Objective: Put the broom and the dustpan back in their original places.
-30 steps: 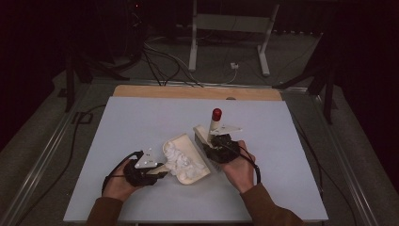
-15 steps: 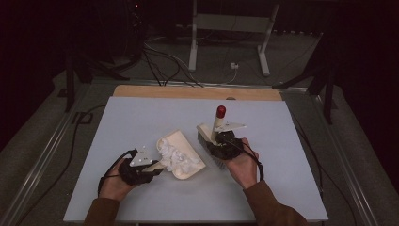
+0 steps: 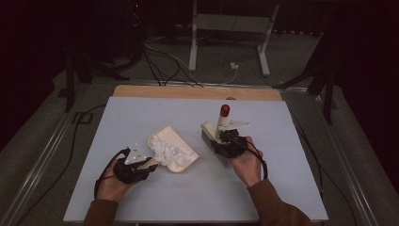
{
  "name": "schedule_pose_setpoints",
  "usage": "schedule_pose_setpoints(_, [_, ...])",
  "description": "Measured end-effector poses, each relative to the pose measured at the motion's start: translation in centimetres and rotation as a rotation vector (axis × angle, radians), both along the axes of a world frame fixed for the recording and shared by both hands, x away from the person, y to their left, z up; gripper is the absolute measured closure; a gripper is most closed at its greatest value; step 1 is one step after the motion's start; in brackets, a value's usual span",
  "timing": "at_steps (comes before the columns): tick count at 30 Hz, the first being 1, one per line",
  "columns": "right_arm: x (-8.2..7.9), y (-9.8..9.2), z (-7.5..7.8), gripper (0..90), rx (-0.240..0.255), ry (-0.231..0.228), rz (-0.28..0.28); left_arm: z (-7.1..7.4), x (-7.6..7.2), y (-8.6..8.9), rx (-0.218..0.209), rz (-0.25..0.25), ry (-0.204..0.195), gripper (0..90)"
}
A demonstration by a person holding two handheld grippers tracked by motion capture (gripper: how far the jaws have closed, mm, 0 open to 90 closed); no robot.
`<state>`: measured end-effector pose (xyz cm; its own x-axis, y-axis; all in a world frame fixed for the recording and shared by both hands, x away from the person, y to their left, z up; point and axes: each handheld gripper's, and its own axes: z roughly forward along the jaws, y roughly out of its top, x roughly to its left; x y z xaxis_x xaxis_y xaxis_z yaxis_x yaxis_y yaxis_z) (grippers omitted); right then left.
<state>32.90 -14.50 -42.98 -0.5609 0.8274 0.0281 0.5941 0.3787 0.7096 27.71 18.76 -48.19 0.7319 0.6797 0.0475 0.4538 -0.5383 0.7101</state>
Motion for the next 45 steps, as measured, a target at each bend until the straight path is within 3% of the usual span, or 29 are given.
schedule_pose_setpoints(17, [1.1, -2.4, -0.6, 67.0, -0.035, -0.02, 0.04, 0.2, -0.5, 1.3, -0.008, 0.226, -0.029, 66.5])
schedule_pose_setpoints(23, [1.3, -3.7, -0.3, 67.0, -0.05, -0.044, 0.06, 0.4, -0.8, 1.8, 0.001, 0.342, -0.05, 66.4])
schedule_pose_setpoints(33, [1.9, -6.6, -0.2, 67.0, -0.084, -0.056, 0.013, 0.0, -1.5, 2.7, -0.018, 0.51, -0.049, 66.4])
schedule_pose_setpoints(41, [2.1, -8.4, 0.0, 67.0, -0.123, -0.086, 0.011, -0.6, -1.8, 3.3, -0.039, 0.577, -0.042, 66.5])
schedule_pose_setpoints(45, [2.2, -9.4, 0.1, 67.0, -0.147, -0.097, 0.022, -0.7, -2.0, 3.5, -0.04, 0.587, -0.043, 66.5])
